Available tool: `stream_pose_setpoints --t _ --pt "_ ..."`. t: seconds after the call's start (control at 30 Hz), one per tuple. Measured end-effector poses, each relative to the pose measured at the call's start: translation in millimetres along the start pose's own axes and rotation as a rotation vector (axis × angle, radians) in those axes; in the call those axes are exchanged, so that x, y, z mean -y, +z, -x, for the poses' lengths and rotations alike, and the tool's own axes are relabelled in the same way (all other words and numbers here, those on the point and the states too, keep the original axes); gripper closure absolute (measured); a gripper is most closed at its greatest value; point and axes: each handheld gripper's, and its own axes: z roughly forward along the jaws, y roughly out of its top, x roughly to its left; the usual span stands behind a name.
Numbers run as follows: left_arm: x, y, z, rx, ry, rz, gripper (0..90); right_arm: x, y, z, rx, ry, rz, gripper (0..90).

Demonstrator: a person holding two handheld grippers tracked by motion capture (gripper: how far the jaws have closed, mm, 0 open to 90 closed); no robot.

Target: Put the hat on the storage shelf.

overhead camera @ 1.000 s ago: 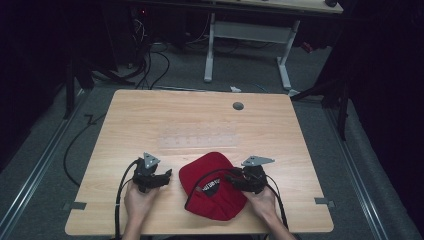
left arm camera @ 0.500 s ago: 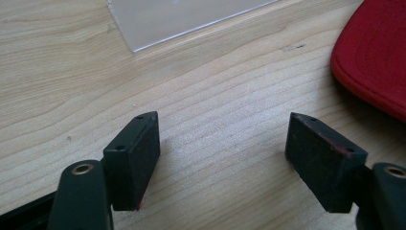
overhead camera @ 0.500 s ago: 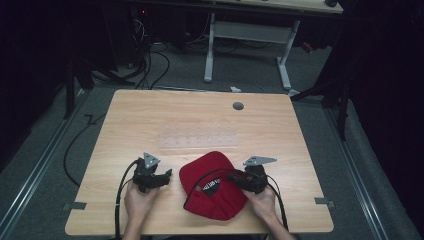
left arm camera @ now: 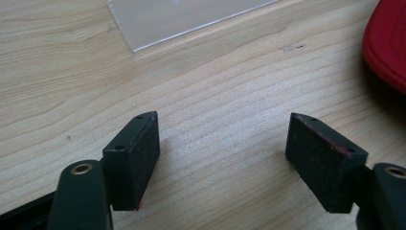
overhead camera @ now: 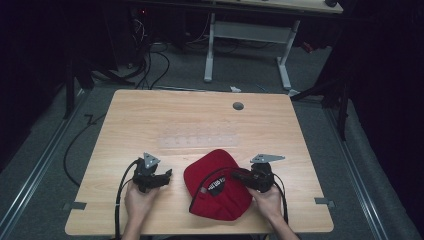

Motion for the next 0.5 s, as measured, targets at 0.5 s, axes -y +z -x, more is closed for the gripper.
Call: stream_pose_setpoints --t 0.5 --pt "-0.5 0.8 0.1 0.004 -0.006 0.001 27.8 -6.1 -27.5 12.0 0.011 0.042 0.043 82.0"
